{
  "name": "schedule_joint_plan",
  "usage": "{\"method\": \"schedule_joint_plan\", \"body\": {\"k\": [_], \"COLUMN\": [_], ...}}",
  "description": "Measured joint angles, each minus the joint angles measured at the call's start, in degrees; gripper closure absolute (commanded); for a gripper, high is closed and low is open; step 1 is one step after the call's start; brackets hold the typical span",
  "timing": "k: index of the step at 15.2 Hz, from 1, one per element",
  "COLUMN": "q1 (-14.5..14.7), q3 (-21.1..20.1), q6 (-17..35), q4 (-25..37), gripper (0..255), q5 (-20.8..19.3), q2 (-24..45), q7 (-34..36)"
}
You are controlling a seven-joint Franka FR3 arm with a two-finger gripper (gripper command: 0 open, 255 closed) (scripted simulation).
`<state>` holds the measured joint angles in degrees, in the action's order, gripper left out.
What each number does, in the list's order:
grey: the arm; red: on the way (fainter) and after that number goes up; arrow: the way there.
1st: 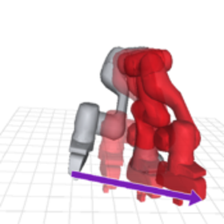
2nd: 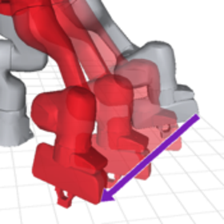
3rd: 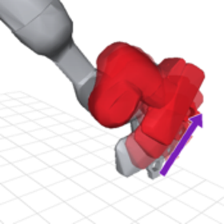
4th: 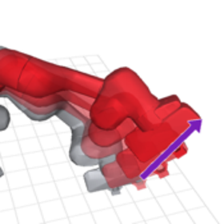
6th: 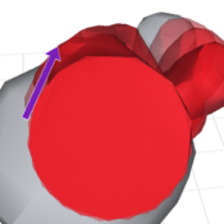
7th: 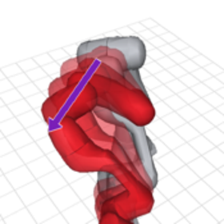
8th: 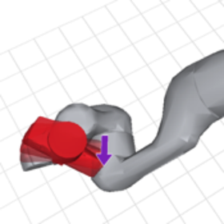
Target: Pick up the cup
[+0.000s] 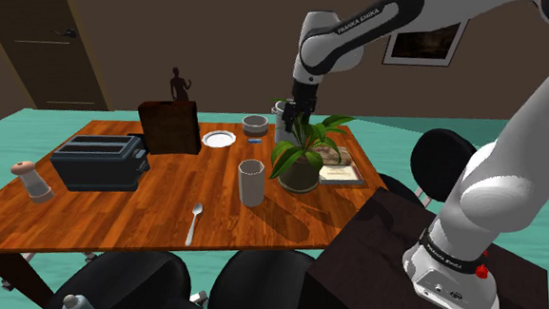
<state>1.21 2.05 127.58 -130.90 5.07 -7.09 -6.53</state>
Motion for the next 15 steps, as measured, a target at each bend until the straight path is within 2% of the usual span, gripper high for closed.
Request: {"method": "schedule_joint_plan", "body": {"k": [9, 15], "q1": [0.8, 1.3], "q3": [-0.7, -0.8], "q6": [8.1, 10.5], "q4": [10.7, 20.8], "gripper": [0, 0], "q5": [-0.7, -1.5], "q2": [19.8, 33.1], "q7": [0.5, 0.8]}}
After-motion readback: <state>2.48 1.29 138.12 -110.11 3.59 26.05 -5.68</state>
